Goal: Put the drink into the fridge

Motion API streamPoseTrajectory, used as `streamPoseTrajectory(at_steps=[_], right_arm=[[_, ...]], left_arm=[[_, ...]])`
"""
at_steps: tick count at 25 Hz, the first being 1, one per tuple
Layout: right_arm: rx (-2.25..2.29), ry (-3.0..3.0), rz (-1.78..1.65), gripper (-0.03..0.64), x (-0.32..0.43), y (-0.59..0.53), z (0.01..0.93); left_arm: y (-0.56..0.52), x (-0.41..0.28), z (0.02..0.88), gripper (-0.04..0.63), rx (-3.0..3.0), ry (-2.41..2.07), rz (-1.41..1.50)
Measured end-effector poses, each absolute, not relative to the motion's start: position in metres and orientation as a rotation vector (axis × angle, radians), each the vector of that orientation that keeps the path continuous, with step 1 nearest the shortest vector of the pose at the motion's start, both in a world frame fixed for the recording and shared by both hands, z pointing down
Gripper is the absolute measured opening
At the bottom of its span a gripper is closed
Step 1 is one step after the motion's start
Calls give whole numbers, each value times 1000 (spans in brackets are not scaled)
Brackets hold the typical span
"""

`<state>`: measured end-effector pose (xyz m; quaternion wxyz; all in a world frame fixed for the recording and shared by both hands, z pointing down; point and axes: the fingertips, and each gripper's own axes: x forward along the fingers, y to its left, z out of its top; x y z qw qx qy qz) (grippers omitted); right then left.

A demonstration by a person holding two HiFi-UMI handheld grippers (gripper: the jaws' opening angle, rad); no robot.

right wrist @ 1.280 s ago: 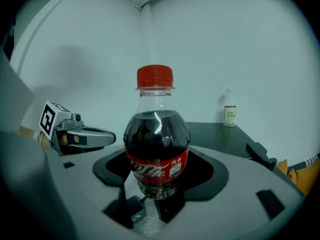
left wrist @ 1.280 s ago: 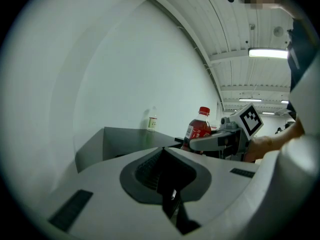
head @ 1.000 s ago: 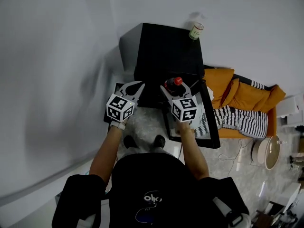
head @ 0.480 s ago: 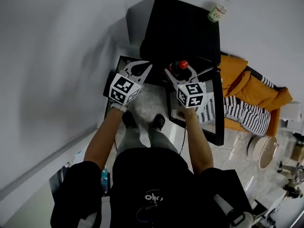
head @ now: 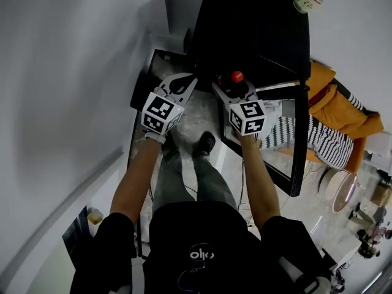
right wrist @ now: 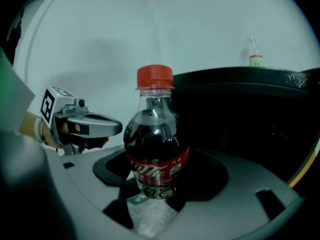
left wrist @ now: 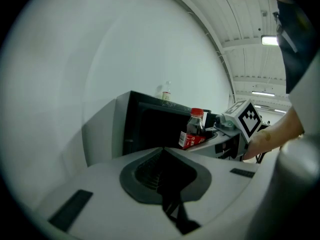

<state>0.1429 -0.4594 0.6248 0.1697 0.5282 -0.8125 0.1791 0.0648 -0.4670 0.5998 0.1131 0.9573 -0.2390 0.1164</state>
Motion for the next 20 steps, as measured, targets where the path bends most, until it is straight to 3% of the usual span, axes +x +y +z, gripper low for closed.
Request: streamPoseTrajectory(at_steps=[9, 20], right_arm=[[1462, -2270, 606, 313, 131, -455, 699], [1472, -2254, 621, 313, 136, -459, 727]], left_arm=[[-459, 50, 666, 6, 2723, -710, 364], [-464, 53, 674, 6, 2704, -720, 351]])
